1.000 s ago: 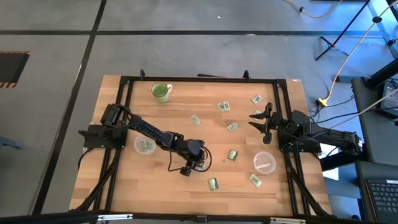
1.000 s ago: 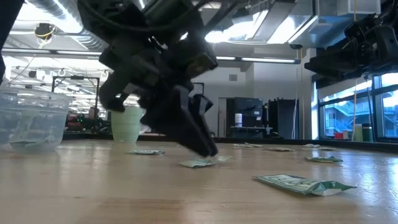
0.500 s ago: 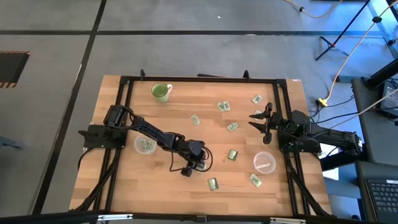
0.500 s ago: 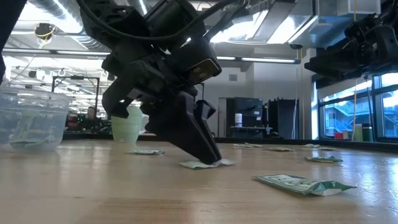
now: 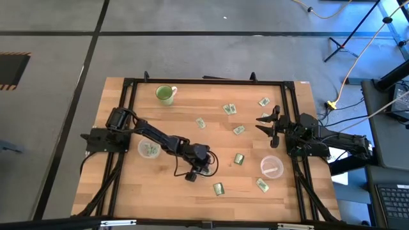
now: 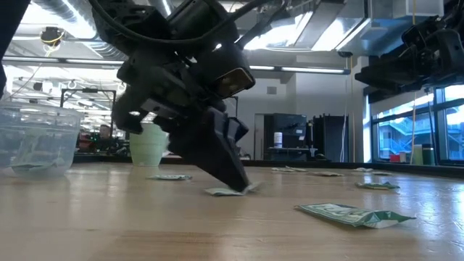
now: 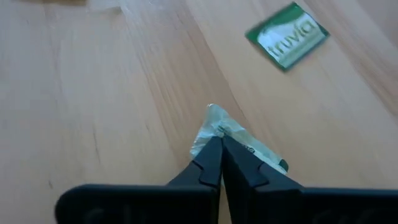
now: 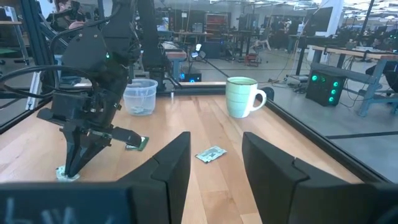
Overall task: Pick and place items into bin
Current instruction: Put the stevia packet into the left transparent bin
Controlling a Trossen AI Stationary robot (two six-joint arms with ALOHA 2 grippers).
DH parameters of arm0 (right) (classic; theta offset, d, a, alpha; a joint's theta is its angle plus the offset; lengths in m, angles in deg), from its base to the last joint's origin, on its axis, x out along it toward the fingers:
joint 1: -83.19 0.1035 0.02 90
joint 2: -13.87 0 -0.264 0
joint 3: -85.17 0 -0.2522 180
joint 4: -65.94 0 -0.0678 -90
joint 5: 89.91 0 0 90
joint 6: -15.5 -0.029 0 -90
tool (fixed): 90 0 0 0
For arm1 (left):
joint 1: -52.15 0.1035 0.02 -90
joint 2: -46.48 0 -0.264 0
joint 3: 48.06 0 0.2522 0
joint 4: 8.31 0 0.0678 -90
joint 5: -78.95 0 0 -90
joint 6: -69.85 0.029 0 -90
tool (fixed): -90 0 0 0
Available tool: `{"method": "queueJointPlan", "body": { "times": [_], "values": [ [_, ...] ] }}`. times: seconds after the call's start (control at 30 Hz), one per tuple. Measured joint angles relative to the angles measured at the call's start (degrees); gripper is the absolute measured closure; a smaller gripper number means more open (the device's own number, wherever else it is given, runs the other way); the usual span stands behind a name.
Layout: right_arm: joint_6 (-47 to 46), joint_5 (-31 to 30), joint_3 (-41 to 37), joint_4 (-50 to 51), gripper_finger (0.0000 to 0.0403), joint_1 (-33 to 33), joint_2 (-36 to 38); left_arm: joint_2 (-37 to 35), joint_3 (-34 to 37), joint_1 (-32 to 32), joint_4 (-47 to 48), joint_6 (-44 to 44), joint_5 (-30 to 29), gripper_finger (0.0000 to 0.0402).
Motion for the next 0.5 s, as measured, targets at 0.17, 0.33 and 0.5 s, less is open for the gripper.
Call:
{"method": "queueJointPlan", "body": {
  "times": [0.17,0.33,0.5],
  "values": [
    [-0.03,0.0,0.01,-0.01,0.0253,0.01,0.01,-4.66,0.3,0.22,2.79,-0.88,0.22,0.0399],
    [-0.03,-0.01,0.02,0.0,0.0253,0.01,0.0,-12.14,0.11,0.88,7.63,-2.16,-0.11,0.0399],
    [-0.05,-0.01,0.01,-0.02,0.0253,0.01,0.01,-22.73,-0.03,2.51,17.75,-6.27,-0.87,0.0398]
  ]
}}
